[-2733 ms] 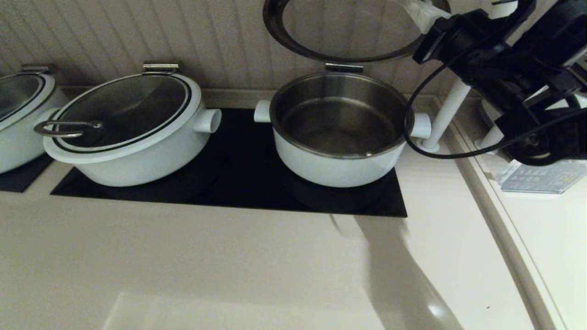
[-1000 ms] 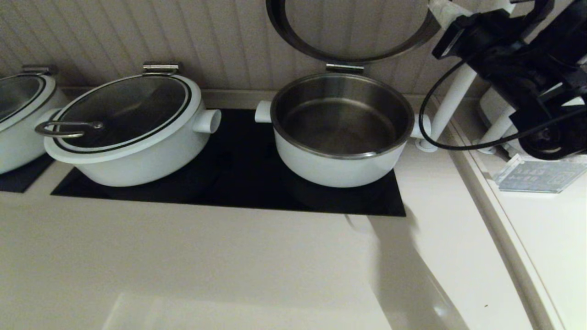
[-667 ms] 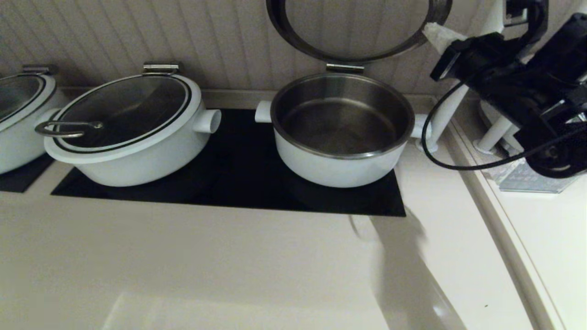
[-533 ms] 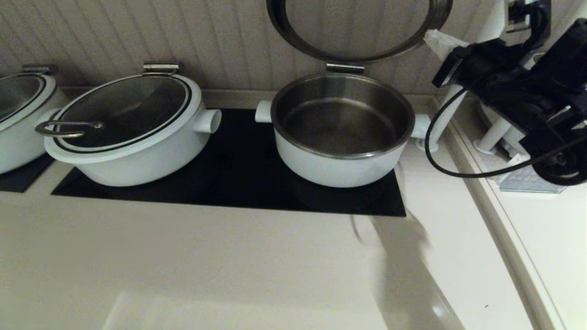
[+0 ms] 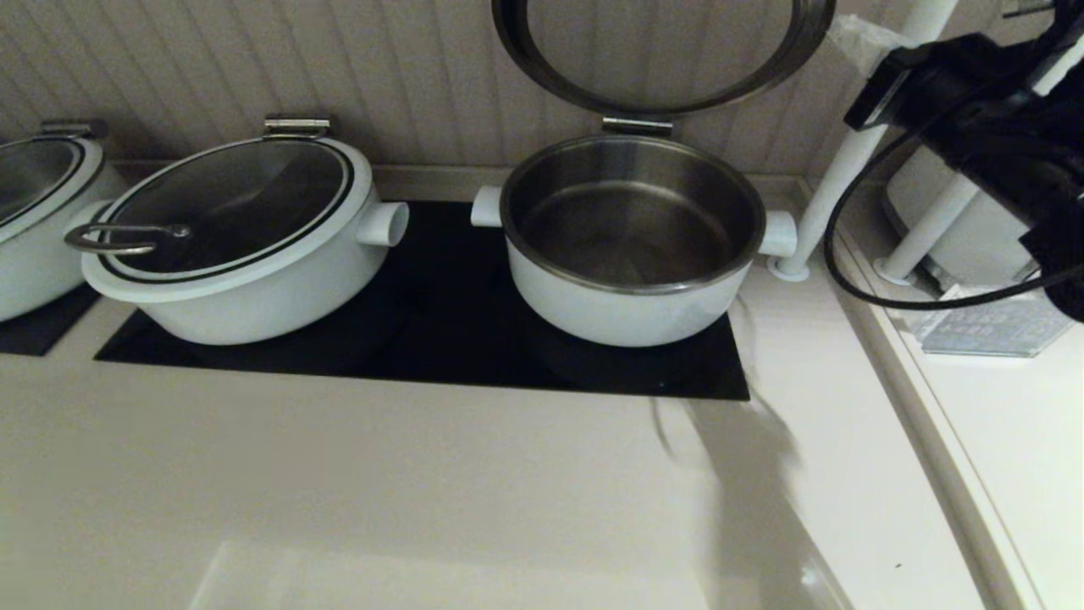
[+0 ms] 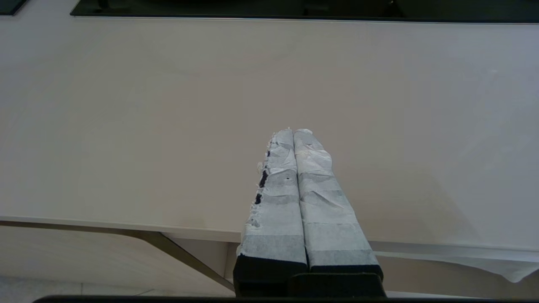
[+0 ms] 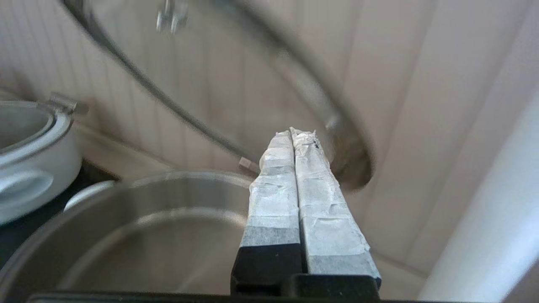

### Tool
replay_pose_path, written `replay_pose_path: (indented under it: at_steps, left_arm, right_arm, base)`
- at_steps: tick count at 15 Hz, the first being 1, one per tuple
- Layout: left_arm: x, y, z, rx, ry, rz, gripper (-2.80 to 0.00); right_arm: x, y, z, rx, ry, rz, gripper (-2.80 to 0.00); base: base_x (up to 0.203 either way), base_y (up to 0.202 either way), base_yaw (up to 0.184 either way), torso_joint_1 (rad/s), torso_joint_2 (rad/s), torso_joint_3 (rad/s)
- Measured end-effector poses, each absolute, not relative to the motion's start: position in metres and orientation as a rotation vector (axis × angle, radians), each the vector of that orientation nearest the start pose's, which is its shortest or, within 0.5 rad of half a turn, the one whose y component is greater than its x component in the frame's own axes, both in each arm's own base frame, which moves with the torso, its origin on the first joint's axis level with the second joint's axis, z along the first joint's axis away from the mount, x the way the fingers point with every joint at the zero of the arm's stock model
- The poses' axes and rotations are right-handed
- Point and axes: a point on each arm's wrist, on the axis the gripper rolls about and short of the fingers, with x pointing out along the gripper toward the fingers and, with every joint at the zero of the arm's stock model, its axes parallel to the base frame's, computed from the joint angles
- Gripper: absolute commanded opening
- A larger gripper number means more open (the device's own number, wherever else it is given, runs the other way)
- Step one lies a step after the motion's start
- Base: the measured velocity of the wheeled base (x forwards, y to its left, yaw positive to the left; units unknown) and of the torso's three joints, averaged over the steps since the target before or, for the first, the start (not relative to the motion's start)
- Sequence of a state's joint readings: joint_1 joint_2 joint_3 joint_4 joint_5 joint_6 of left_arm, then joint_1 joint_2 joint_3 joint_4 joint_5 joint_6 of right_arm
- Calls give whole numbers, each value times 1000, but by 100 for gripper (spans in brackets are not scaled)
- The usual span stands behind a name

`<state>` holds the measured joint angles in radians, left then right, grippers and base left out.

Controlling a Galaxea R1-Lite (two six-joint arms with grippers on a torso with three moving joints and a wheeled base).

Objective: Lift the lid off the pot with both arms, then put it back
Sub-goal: Close the pot lid

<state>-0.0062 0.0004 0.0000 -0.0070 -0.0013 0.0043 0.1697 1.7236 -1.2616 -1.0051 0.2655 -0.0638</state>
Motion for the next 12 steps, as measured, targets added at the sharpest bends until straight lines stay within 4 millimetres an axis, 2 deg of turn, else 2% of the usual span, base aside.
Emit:
replay_pose_path:
  at_steps: [3,8,12]
  left_arm:
    - [-23,0,76,4,-7,-8,-280]
    - [-23,0,76,5,-7,-7,-280]
    - [-23,0,76,5,-7,-7,-280]
  right_arm:
    - [312,58,360,-90,-579,400,-280]
    - [300,55,384,-92,-608,399,-280]
    - [303,56,404,-102,-689,414,-280]
  base:
    - [0,0,0,0,0,0]
    - [0,0,0,0,0,0]
    - [0,0,0,0,0,0]
